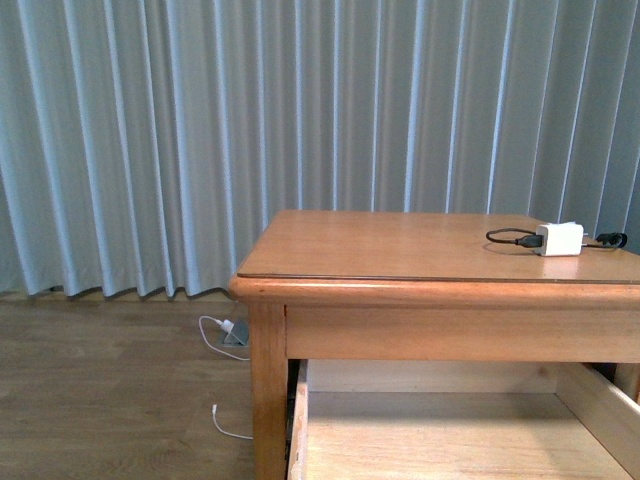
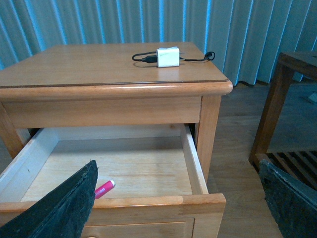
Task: Place pink marker in drawer with both arms
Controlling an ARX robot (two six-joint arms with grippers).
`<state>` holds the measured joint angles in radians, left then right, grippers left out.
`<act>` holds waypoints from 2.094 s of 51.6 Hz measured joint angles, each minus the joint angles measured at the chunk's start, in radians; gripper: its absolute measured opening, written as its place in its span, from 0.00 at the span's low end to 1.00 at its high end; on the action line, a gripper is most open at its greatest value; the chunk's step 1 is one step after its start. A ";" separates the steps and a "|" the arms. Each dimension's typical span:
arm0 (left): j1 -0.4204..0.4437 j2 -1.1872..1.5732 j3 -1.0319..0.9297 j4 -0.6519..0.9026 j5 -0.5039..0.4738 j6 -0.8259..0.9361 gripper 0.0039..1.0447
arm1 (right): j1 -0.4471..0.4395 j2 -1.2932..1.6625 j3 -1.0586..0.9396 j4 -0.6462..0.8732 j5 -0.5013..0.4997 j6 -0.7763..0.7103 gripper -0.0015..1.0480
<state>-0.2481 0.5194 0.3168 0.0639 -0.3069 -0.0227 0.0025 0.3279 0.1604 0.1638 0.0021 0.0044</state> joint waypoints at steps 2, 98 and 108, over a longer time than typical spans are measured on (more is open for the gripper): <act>0.020 -0.016 -0.037 0.086 0.063 0.003 0.85 | 0.000 0.000 0.000 0.000 0.000 0.000 0.92; 0.246 -0.515 -0.294 -0.062 0.307 0.018 0.69 | 0.098 0.173 0.080 -0.364 0.034 0.062 0.92; 0.246 -0.515 -0.294 -0.062 0.307 0.018 0.96 | 0.176 0.451 0.148 -0.377 -0.043 0.116 0.92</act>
<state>-0.0025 0.0044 0.0231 0.0017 0.0002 -0.0044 0.1783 0.7788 0.3088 -0.2134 -0.0414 0.1200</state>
